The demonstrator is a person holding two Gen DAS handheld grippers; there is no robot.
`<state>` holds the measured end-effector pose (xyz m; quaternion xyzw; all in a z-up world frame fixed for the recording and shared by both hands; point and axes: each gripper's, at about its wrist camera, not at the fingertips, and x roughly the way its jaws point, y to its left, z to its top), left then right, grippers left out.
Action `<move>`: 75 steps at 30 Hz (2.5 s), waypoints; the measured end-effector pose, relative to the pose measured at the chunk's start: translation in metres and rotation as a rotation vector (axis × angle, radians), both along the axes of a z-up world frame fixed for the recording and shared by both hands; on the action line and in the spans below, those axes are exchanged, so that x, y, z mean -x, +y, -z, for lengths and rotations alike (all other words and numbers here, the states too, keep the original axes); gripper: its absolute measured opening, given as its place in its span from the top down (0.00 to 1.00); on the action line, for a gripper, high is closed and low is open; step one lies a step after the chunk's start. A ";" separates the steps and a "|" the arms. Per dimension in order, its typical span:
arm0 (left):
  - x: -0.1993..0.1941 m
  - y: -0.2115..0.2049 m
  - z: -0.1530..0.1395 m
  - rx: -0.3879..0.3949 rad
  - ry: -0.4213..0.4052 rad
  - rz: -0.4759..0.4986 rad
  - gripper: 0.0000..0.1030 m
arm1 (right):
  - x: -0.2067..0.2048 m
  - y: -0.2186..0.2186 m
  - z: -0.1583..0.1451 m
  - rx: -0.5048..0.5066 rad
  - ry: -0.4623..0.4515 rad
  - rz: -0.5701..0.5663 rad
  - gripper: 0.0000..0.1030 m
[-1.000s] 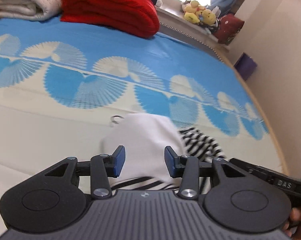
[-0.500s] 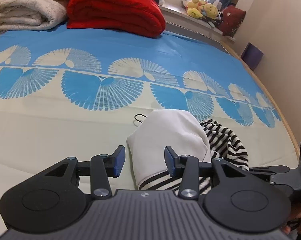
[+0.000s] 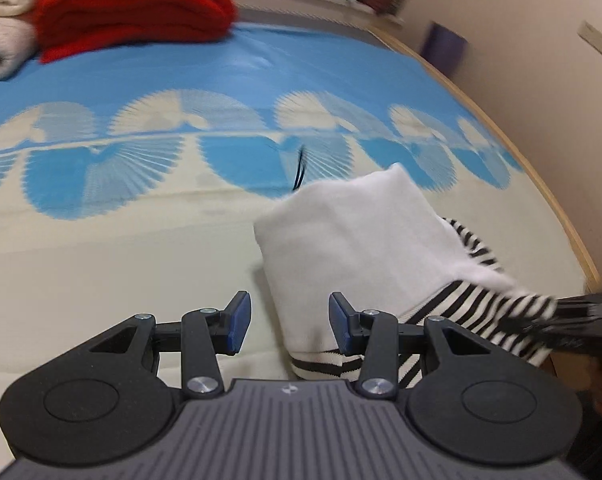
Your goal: Fold small clothes
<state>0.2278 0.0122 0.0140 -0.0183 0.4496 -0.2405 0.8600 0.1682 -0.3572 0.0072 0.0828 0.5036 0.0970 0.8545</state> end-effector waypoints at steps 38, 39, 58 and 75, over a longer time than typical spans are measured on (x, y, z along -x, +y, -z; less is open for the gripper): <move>-0.005 -0.031 0.057 -0.155 0.187 0.270 0.37 | -0.127 -0.018 0.048 -0.508 0.029 0.377 0.46; -0.001 -0.034 0.062 -0.184 0.191 0.291 0.37 | -0.131 -0.014 0.054 -0.533 0.047 0.396 0.46; -0.004 -0.030 0.070 -0.209 0.199 0.268 0.32 | -0.113 -0.005 0.029 -0.124 -0.138 0.482 0.73; -0.013 -0.014 0.036 -0.080 0.115 0.121 0.32 | -0.064 -0.028 0.026 -0.296 -0.091 0.248 0.97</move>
